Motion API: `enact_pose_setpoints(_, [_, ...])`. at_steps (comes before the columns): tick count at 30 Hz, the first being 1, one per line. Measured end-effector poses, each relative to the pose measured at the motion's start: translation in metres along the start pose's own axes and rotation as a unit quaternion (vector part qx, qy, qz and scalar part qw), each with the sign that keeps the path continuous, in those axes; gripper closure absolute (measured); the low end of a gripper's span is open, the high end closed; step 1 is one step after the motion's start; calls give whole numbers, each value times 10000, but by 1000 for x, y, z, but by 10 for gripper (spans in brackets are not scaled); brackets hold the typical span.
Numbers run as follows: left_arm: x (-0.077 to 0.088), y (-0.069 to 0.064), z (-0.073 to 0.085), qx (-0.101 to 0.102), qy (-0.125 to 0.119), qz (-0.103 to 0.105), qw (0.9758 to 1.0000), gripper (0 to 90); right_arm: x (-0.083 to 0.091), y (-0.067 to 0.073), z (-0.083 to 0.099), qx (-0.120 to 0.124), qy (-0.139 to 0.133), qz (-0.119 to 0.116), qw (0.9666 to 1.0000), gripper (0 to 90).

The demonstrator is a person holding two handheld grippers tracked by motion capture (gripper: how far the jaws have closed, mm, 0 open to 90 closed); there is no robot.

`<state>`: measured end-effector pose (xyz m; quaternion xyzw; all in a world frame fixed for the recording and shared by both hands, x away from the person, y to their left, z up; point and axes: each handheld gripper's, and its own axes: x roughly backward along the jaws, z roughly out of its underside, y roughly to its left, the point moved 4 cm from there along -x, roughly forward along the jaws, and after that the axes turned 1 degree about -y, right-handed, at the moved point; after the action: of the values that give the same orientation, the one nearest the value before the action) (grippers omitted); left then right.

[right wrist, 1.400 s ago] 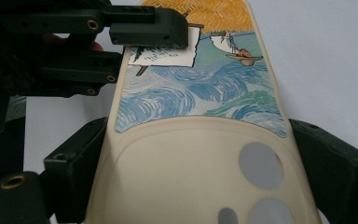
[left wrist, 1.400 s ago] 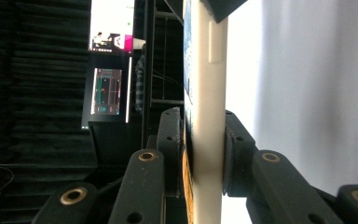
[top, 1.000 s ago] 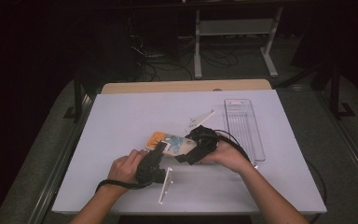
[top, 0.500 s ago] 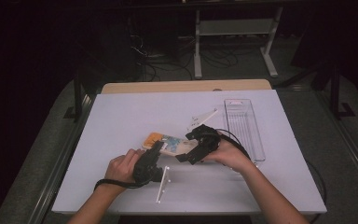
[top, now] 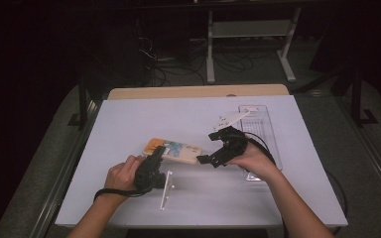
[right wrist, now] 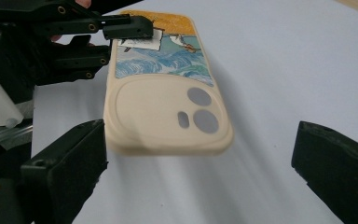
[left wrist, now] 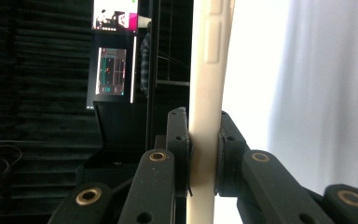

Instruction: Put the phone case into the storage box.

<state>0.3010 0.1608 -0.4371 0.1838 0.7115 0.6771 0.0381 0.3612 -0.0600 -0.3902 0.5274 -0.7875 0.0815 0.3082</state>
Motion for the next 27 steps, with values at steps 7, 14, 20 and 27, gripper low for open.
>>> enact_pose_setpoints(7, [0, 2, 6, -25, 109, -27, 9999, 793, 10, -3, 6, -67, -47, 39, 10000, 27])
enact_pose_setpoints(14, [-1, 3, 12, 52, 152, -75, 9998, 793, 17, -7, 23, -124, -19, 113, 9999, 27])
enact_pose_setpoints(20, [0, 3, 15, 71, 190, -68, 9998, 793, 21, -8, 35, -122, -18, 185, 9998, 28])
enact_pose_setpoints(27, [0, 2, 14, 54, 195, -30, 9998, 793, 19, -9, 40, -25, -59, 263, 9996, 29])
